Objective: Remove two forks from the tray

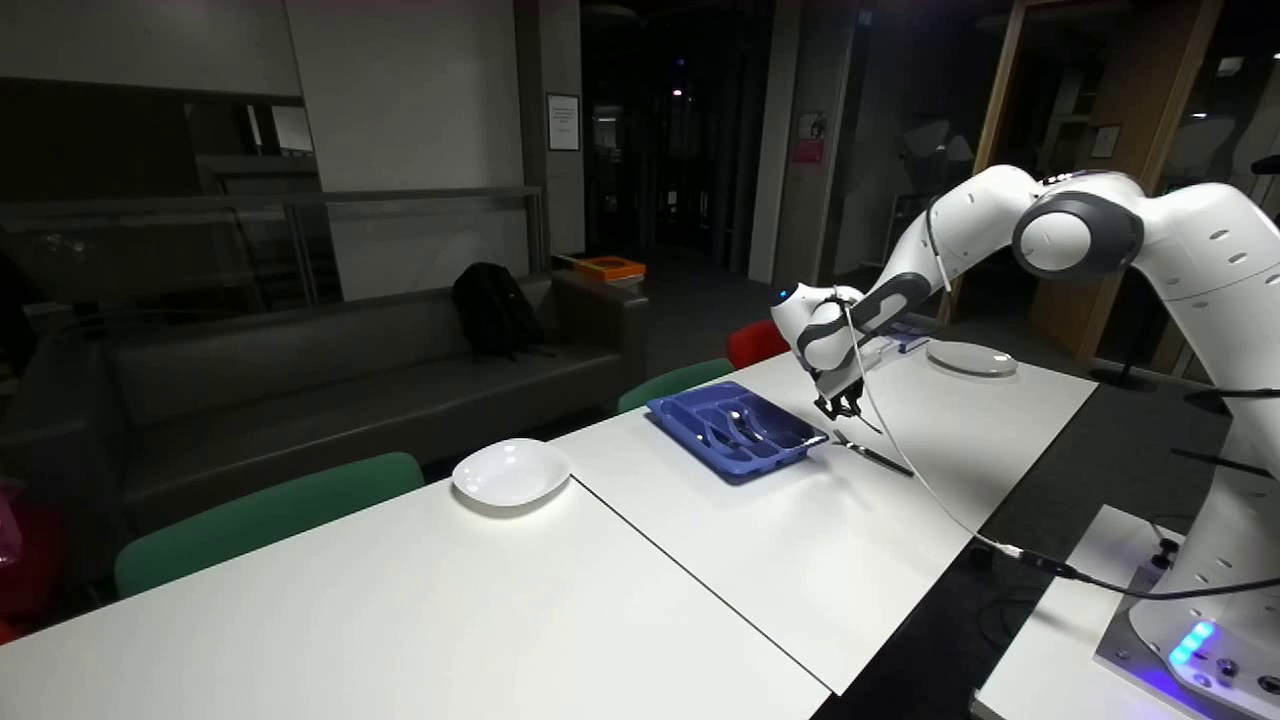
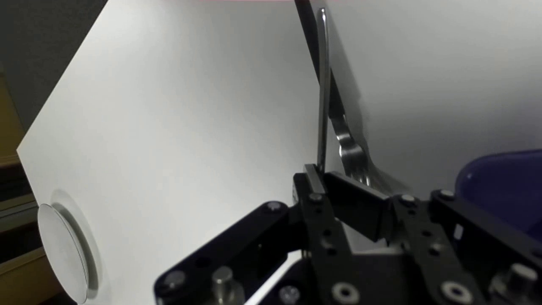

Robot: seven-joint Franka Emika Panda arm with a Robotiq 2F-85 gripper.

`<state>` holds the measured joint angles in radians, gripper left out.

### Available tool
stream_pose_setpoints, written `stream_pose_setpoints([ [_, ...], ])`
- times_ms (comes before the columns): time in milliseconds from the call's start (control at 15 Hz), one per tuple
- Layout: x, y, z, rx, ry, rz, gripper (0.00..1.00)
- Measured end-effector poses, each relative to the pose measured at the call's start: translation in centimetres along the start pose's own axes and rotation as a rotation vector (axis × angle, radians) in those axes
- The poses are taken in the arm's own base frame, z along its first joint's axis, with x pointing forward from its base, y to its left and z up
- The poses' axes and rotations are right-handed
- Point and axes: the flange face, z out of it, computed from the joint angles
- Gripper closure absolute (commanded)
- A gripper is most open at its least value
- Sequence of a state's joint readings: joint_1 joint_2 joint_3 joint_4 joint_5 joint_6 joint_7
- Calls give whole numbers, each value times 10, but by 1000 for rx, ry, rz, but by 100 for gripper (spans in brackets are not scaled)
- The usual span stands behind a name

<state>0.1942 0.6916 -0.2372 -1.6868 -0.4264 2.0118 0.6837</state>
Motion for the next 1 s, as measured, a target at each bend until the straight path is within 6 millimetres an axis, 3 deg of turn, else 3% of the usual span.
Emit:
stream_pose_setpoints([
  [533,-20,5,50,14,-9,-9,98],
  [1000,-51,28,64,32,-35,-13,98],
])
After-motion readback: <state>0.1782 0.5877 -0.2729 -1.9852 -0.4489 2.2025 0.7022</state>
